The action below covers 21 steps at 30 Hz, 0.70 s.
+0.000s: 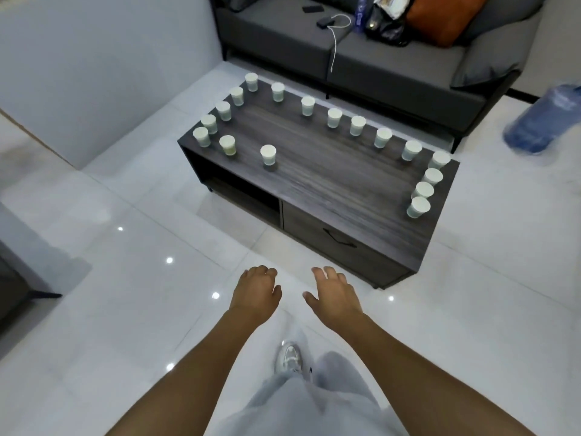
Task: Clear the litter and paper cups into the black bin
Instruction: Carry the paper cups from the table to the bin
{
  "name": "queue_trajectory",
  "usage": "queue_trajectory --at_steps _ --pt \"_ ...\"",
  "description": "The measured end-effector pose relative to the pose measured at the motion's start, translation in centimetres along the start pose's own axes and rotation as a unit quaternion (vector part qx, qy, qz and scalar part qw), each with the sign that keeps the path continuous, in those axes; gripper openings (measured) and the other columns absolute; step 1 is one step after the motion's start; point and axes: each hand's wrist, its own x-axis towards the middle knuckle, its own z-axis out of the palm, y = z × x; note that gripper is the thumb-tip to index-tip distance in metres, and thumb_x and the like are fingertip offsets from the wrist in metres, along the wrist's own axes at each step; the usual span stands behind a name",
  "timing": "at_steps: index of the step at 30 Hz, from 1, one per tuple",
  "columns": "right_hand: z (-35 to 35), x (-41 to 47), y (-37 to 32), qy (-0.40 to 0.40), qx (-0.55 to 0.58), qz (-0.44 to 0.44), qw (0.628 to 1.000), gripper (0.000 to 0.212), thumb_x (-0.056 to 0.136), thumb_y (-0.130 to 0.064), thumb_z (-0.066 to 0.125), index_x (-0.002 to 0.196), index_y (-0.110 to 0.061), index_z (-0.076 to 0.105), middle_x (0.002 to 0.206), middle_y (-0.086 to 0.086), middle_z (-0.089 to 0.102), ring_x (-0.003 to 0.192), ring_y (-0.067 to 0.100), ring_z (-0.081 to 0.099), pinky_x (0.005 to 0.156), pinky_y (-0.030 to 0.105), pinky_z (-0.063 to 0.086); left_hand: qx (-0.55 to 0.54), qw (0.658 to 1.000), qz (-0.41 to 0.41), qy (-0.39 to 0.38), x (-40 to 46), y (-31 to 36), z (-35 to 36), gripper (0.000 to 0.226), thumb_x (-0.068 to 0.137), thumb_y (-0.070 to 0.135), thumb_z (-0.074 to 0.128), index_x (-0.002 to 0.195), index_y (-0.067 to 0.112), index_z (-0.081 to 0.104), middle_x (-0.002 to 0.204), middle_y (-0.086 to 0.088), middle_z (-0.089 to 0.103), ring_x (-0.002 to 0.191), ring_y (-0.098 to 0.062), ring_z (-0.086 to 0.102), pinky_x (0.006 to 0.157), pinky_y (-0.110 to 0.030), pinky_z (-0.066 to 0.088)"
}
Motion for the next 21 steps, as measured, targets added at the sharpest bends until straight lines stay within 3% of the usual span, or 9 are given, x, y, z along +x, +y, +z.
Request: queue_trajectory --at_steps 21 --pt "-13.6 34.8 -5.0 -0.061 -0.005 -0.036 0.997 0.052 0.097 -0.039 0.048 0.141 -0.016 0.032 0.144 0.01 0.036 0.129 0.028 0.038 0.103 0.041 0.039 -0.031 0.998 -0.058 -0.011 30.8 -8.1 -12.7 0.038 0.098 0.031 0.041 0.13 0.013 0.051 0.13 -0.005 0.054 0.121 -0.022 0.047 0.106 -0.031 0.035"
